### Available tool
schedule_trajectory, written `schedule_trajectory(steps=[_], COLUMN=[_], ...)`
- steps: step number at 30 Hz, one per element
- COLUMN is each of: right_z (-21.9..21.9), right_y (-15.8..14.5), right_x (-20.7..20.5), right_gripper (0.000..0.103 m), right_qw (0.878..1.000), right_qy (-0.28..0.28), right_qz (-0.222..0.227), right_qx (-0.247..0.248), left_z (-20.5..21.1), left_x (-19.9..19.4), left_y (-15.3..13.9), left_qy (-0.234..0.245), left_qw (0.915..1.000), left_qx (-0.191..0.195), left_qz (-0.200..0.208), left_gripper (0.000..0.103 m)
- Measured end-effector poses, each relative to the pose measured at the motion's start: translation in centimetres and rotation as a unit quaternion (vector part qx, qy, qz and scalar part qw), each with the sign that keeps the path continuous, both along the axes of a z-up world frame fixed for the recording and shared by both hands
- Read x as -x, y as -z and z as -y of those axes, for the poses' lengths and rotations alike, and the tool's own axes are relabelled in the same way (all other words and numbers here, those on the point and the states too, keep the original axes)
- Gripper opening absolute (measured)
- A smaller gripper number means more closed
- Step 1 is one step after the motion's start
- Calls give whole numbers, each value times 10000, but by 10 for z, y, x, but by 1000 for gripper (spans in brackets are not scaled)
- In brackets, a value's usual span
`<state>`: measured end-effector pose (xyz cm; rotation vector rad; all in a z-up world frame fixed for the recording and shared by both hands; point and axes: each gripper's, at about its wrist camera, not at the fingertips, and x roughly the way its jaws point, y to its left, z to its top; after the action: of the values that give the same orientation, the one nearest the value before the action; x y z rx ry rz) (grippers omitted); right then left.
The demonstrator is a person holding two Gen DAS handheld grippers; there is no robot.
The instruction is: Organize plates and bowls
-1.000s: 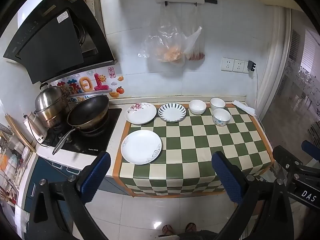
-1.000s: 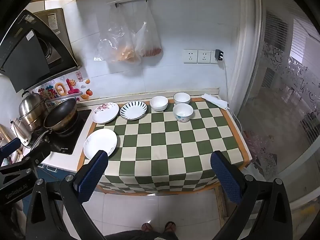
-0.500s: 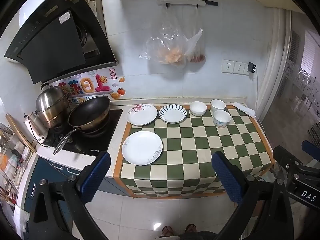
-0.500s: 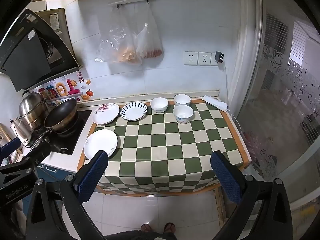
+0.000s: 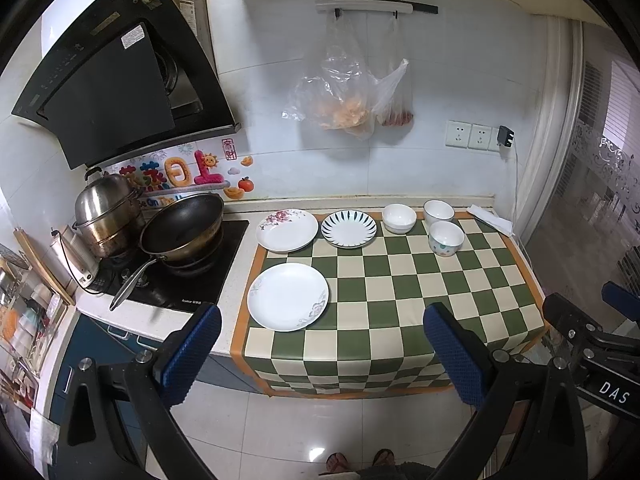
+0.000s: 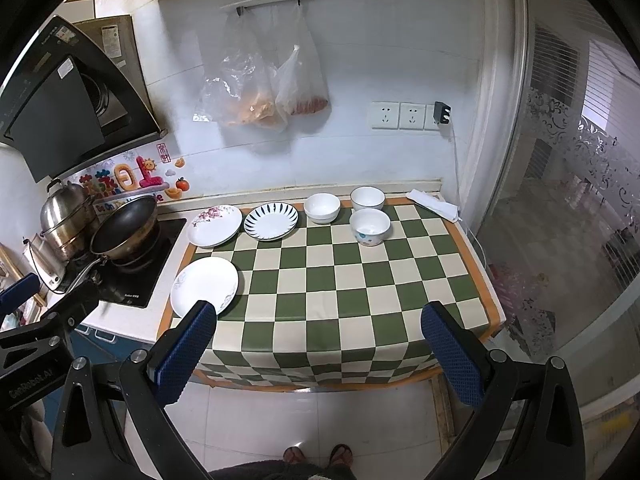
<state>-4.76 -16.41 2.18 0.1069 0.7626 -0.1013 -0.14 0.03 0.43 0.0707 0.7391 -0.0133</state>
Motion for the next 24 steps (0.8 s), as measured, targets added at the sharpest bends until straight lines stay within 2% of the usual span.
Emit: schedule_trajectory(steps=[24], right_z=[-9], right_y=[7], right_x=[-7], right_gripper=[103], right_qw=[10000], right_qy=[-47], right_qz=[15], right_qx=[-5], left_z=[-9], left_x=[5], left_y=[-1], left_qy=[2], left_qw=[10000], left_qx=[15], left_qz=[30], left_gripper=[103])
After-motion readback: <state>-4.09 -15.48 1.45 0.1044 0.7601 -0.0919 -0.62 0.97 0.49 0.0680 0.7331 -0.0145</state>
